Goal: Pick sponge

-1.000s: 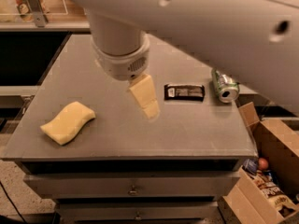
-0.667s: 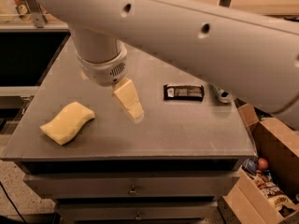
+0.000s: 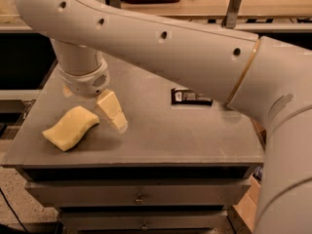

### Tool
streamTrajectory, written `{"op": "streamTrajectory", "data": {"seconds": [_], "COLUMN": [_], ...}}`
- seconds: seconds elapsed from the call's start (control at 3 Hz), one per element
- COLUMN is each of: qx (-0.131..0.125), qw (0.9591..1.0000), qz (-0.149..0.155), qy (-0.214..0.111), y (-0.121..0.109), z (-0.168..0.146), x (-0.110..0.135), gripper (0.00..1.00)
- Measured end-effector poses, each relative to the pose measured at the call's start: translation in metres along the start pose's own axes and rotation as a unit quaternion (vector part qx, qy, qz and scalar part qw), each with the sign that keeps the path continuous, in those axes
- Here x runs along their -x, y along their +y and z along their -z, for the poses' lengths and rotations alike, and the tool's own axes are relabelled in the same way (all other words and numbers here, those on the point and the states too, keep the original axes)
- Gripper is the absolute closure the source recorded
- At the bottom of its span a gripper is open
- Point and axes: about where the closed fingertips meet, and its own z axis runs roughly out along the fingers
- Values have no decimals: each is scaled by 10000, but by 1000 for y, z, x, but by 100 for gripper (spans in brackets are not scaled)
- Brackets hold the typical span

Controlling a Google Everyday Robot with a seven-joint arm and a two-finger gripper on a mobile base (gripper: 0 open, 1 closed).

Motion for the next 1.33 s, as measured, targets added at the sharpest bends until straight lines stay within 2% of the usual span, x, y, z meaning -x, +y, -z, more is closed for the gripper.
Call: {"op": "streamTrajectory", "data": {"seconds": [0.33,0.67,1.0,1.33], "qx": [-36,-5,136,146], "qw": [9995,9987,9983,9979], "qz": [176,320,338,380], "qy": [-246,-384,-444,-513], "y": [-16,-27,-34,-39], "z": [-6,-11,-17,-14], "x": [20,42,57,69], "gripper": [0,19,41,64]}}
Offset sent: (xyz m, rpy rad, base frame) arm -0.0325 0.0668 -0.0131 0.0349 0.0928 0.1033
